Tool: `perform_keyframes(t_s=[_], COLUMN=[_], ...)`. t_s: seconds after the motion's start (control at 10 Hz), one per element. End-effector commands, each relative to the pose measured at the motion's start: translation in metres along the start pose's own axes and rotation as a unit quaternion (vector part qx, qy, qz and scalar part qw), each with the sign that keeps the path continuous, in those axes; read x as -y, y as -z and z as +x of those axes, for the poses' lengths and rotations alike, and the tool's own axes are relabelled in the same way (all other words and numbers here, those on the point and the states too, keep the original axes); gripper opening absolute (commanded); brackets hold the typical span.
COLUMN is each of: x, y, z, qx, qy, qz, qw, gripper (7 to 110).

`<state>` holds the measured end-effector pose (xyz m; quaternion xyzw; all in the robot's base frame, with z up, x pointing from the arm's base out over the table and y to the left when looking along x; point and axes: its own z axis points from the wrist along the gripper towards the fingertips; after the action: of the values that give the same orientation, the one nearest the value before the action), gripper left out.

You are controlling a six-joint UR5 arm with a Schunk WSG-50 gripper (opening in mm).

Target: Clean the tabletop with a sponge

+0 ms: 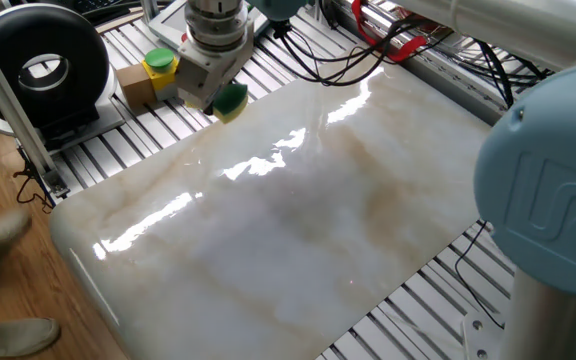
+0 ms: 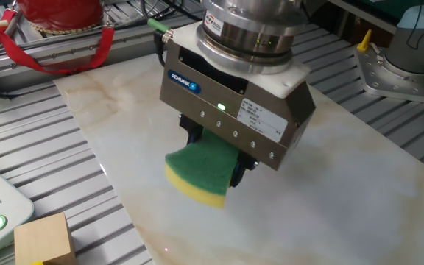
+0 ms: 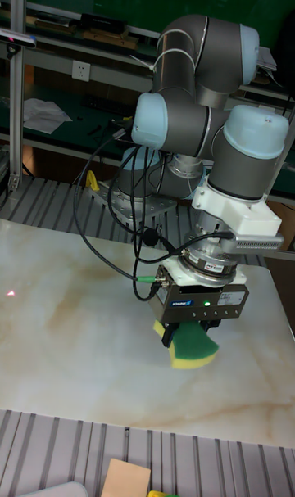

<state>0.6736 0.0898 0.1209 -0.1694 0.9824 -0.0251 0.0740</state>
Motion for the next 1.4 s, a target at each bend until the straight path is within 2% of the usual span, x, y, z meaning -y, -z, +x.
perform_keyframes(t_s=[0.0,0.2,0.3,0.4,0.6,0.7,0.8,1.0,1.2,1.3], x=[-0.003,-0.01,-0.008,-0.011,-0.018,-0.027,-0.039,-0.049,-0.053,-0.063], y=[-0.009,-0.011,-0.01,-0.007,-0.003,0.001,0.008,0.017,0.021,0.025], z=[0.0,-0.006,-0.009,-0.012,-0.014,-0.024,-0.023,-0.014,-0.013,-0.019], qx=[-0.03,-0.03,-0.029,-0.021,-0.01,0.018,0.028,0.03,0.035,0.048], qy=[0.004,-0.003,-0.004,-0.014,-0.01,-0.017,-0.034,-0.067,-0.072,-0.088], qz=[-0.01,-0.02,-0.011,-0.012,-0.026,-0.043,-0.068,-0.092,-0.097,-0.119], qw=[0.9995,0.9993,0.9995,0.9996,0.9996,0.9988,0.9967,0.9931,0.9921,0.9878], gripper=[7,7,7,7,7,7,7,7,7,7])
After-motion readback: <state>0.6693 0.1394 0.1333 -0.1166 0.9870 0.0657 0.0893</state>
